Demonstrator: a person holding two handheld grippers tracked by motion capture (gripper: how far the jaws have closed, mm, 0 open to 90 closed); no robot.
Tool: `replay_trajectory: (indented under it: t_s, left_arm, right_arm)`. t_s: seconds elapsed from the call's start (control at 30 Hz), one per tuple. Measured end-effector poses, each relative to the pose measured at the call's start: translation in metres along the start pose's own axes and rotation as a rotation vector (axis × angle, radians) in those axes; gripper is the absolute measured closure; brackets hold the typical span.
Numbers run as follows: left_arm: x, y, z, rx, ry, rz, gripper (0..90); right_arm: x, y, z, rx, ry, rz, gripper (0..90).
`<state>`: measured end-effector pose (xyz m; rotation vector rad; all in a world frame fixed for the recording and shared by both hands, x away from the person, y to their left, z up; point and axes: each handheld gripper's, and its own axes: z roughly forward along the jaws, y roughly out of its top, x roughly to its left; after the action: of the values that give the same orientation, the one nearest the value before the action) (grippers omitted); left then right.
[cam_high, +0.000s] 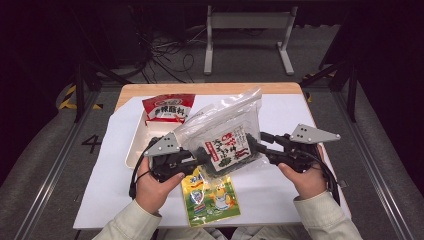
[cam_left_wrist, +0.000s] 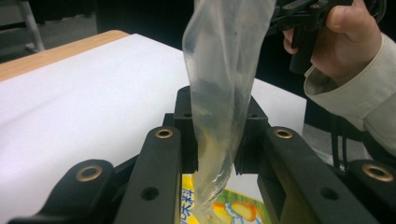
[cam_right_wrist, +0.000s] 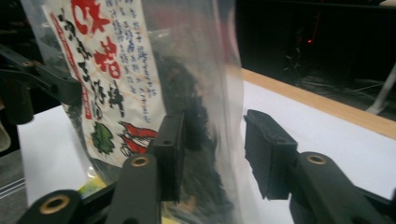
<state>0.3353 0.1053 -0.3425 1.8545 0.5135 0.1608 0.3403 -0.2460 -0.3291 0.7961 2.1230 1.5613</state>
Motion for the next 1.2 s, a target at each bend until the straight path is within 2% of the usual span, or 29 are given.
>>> replay_trajectory:
  t_s: [0.03,0.07,0.13,0.27,0.37,0.53,0.67,0.77,0.93,1.13,1.2]
  left_arm:
    - [0.0,0.002,-0.004,0.011,0.026,0.014,75.6]
    - [0.0,0.002,-0.004,0.011,0.026,0.014,75.7]
    - [0.002,0.006,-0.01,0.039,0.055,0.035,75.7]
    - [0.006,0.011,-0.022,0.041,0.058,0.047,75.7]
    - [0.008,0.015,-0.03,0.047,0.083,0.074,75.7]
    - [0.012,0.021,-0.043,0.045,0.102,0.1,75.6]
    - [0.017,0.026,-0.052,0.081,0.12,0.113,75.6]
    - [0.019,0.028,-0.058,0.091,0.125,0.12,75.7]
    - [0.024,0.032,-0.067,0.08,0.14,0.12,75.7]
    - [0.032,0.035,-0.079,0.11,0.181,0.122,75.7]
    - [0.035,0.035,-0.082,0.101,0.191,0.109,75.7]
  right_arm:
    - [-0.002,0.0,-0.003,-0.001,-0.001,0.008,57.7]
    - [-0.002,0.0,-0.003,-0.001,-0.001,0.008,57.7]
    - [-0.004,0.0,-0.006,-0.004,-0.009,0.011,57.7]
    - [-0.008,0.0,-0.01,0.002,-0.02,0.019,57.2]
    - [-0.011,-0.002,-0.011,0.011,-0.025,0.024,56.9]
    - [-0.014,-0.005,-0.011,0.024,-0.033,0.032,56.4]
    - [-0.016,-0.007,-0.013,0.026,-0.045,0.038,56.3]
    - [-0.019,-0.009,-0.014,0.031,-0.055,0.046,56.3]
    - [-0.024,-0.013,-0.016,0.04,-0.067,0.06,56.3]
    - [-0.025,-0.016,-0.017,0.045,-0.073,0.066,56.2]
    - [-0.026,-0.016,-0.018,0.046,-0.077,0.069,56.2]
